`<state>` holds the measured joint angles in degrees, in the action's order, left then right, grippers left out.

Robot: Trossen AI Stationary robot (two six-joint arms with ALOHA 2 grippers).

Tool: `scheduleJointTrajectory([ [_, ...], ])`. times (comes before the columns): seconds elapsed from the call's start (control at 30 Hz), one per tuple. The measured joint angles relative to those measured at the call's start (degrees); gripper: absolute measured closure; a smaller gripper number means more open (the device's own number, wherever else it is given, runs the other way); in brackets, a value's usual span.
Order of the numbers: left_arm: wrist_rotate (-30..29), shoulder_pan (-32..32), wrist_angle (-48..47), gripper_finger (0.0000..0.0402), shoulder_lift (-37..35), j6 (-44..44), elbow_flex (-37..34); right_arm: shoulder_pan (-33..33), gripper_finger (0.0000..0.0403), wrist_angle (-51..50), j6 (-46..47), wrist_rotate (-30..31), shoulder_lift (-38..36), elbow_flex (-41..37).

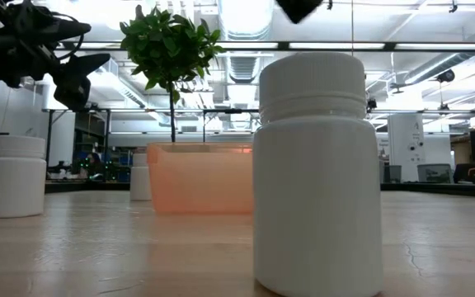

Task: Pick and place pill bottles into a basket
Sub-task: Put the white pill bottle into the orange bin

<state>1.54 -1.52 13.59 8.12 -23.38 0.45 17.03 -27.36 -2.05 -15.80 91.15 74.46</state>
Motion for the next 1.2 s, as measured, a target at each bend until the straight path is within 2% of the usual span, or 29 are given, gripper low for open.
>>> scheduleJointTrajectory([
  [0.07,0.00,0.00,0.02,0.0189,0.00,0.00,0.01,1.23,0.0168,-4.91,8.63,8.25,0.00,2.21],
  [0.13,0.00,0.00,0.02,0.0189,0.00,0.00,0.01,1.86,0.0170,-7.61,13.50,12.71,0.00,3.39],
  [0.43,0.00,0.00,0.02,0.0189,0.00,0.00,0.02,7.30,0.0172,-8.46,20.28,11.14,-0.01,2.78],
  [0.77,-0.01,0.00,0.02,0.0189,-0.01,0.00,0.01,15.28,0.0172,-7.65,29.92,22.92,0.04,1.70],
  [0.9,-0.02,-0.02,0.02,0.0189,0.04,0.00,0.02,16.24,0.0172,-7.35,31.96,23.75,0.97,1.69],
  [1.2,-0.02,0.00,-0.03,0.0189,-0.02,0.00,0.02,16.18,0.0172,6.73,36.17,23.72,6.81,1.85],
])
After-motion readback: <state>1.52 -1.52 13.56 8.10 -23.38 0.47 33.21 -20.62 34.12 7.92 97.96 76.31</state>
